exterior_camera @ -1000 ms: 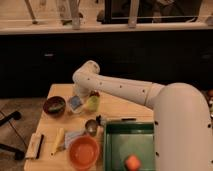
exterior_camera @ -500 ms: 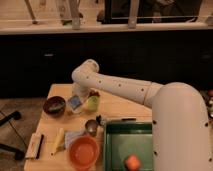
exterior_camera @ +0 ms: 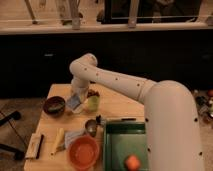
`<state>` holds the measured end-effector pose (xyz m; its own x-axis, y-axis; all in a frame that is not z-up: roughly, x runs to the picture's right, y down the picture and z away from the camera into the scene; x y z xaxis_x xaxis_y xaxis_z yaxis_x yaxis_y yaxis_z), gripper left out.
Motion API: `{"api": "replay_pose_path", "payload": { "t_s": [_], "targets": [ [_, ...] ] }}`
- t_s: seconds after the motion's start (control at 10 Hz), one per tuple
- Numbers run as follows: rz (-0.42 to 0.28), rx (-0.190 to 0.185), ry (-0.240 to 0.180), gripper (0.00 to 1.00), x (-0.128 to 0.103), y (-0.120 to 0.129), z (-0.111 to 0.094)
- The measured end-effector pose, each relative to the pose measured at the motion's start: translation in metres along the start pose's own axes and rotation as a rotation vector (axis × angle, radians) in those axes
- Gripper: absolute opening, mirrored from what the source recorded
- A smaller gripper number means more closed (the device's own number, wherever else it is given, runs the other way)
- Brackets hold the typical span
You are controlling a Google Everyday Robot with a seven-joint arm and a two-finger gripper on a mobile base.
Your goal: Place sponge in paper cup
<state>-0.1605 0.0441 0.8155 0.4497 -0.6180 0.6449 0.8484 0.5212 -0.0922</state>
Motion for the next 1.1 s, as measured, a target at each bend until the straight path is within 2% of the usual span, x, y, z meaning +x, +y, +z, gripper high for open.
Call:
{"api": "replay_pose_path", "payload": {
  "t_s": [0.2,0.4,0.8,1.1],
  "targets": [
    [-0.073,-0.061,-0.04,0.02,-0.001,-0.002,0.006],
    [-0.125,-0.097,-0.071,0.02,-0.003,-0.007,0.012],
    [-0.201,-0.133,-0.12,0.02,-0.005,-0.013,0.02],
    [-0.214,-0.146,-0.135,0.02,-0.003,-0.013,0.023]
  ]
}}
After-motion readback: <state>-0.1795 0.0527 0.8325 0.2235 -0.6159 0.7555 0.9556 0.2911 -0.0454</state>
